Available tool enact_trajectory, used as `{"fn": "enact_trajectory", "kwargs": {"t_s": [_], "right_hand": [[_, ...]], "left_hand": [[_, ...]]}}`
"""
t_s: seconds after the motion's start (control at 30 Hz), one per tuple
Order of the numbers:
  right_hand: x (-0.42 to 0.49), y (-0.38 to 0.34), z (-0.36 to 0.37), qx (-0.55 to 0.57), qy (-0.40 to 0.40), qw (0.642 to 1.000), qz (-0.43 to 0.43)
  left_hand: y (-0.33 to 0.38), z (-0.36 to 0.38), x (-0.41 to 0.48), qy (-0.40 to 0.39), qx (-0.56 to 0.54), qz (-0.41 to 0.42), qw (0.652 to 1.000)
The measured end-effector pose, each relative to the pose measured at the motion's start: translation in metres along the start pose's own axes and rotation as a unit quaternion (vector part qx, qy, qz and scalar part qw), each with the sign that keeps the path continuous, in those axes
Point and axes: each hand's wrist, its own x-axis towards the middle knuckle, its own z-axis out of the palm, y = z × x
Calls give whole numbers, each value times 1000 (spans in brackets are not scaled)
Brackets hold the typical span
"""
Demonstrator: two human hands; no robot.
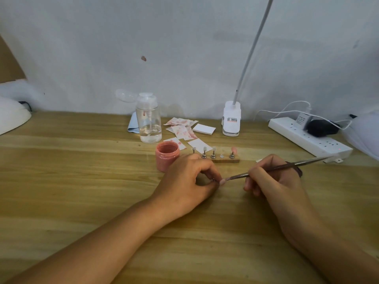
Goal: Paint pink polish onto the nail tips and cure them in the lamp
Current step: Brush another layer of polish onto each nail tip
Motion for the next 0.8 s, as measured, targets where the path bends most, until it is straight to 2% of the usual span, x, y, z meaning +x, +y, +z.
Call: {"fn": "enact_trajectory", "kwargs": {"t_s": [0.1,0.27,0.47,0.67,0.8], "right_hand": [[1,0,-2,13,19,1000,6],[-5,-5,2,-4,-53,999,-11],[2,0,-1,7,15,1000,4],[-3,-4,2,12,-49,999,-15],[1,0,0,21,-1,1000,-8]], "left_hand": [[0,0,0,4,3,-1,1000],[-2,0,0,-3,15,1,1000],[-2,1,0,12,9,6,1000],[-3,0,1,-6,3,-4,1000],[-3,1,2,-3,-11,-6,1000]]}}
